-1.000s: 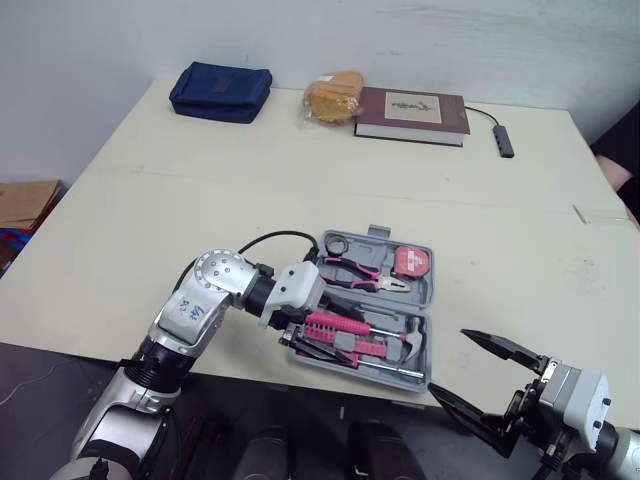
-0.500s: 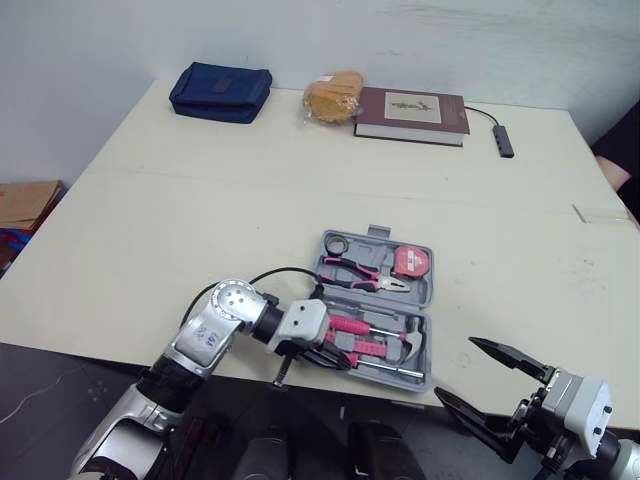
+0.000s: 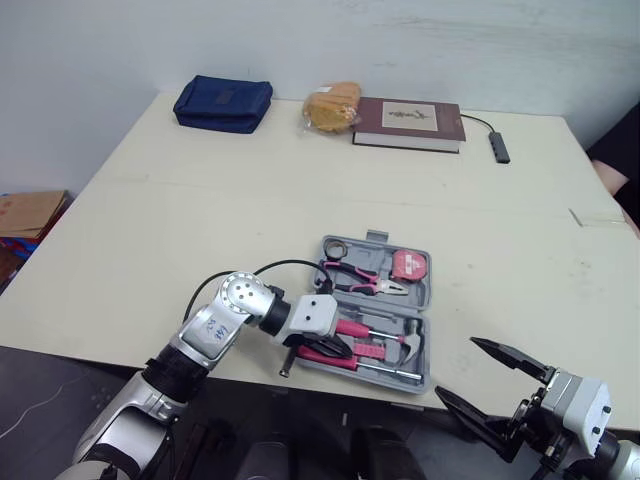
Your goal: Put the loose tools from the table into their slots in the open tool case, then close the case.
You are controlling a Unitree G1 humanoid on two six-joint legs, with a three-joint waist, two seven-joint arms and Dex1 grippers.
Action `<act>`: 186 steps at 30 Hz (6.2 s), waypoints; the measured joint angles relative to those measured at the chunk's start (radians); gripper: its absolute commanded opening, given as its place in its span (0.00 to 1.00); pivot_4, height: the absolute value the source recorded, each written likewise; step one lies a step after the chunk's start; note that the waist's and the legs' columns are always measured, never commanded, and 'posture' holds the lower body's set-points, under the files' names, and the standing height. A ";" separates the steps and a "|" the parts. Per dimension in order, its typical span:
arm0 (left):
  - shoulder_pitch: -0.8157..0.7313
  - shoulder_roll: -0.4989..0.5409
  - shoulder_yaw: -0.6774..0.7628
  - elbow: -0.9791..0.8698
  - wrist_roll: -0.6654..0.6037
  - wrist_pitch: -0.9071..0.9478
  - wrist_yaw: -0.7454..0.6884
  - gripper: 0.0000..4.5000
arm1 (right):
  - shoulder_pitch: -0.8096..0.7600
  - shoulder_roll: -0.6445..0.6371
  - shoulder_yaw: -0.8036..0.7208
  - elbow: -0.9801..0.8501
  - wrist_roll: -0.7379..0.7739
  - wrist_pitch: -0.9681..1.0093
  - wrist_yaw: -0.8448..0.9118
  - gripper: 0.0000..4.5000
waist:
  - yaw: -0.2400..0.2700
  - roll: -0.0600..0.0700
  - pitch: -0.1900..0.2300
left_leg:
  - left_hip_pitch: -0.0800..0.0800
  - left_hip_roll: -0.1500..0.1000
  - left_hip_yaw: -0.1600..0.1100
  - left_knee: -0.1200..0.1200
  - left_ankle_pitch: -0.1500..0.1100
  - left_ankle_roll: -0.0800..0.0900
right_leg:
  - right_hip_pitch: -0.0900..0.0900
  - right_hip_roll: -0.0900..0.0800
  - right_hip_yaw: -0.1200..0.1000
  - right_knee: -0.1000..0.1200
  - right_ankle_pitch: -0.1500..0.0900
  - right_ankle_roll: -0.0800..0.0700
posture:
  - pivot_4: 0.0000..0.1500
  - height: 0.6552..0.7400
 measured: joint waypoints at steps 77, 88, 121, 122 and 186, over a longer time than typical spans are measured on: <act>-0.153 0.056 0.438 0.416 -0.076 0.105 0.206 0.78 | -0.589 -0.174 -0.033 0.198 0.032 0.698 -0.148 0.77 | -0.022 -0.005 0.008 | -0.017 -0.001 -0.003 0.008 0.003 -0.003 | -0.020 0.000 -0.004 0.005 0.002 0.003 | 1.00 1.00; -0.279 0.041 0.349 0.158 -0.138 0.784 0.326 0.98 | -1.078 -0.180 -0.124 0.109 0.467 1.654 -0.479 0.99 | -0.022 -0.003 0.010 | -0.022 -0.001 -0.006 0.009 0.004 -0.004 | -0.022 0.000 -0.006 0.004 0.002 0.003 | 1.00 1.00; -0.313 -0.118 0.270 0.203 -0.069 0.824 0.642 0.60 | -1.329 0.003 0.121 0.495 0.462 1.678 -1.051 1.00 | -0.024 -0.003 0.010 | -0.038 -0.002 -0.001 0.017 0.009 -0.006 | -0.040 0.000 -0.001 0.018 0.003 0.005 | 1.00 1.00; -0.313 -0.119 0.266 0.203 -0.068 0.824 0.642 0.49 | -1.337 0.011 0.121 0.504 0.460 1.678 -1.058 1.00 | -0.025 -0.003 0.010 | -0.038 -0.002 -0.001 0.017 0.009 -0.006 | -0.040 0.000 -0.001 0.018 0.003 0.005 | 1.00 1.00; -0.091 0.006 0.477 0.483 -0.101 -0.310 0.326 0.28 | -0.016 -0.168 0.145 0.145 -0.222 -0.091 -0.464 0.13 | -0.020 -0.007 0.010 | -0.013 -0.002 0.008 0.013 -0.001 0.006 | -0.017 0.000 0.007 0.006 0.006 0.010 | 1.00 1.00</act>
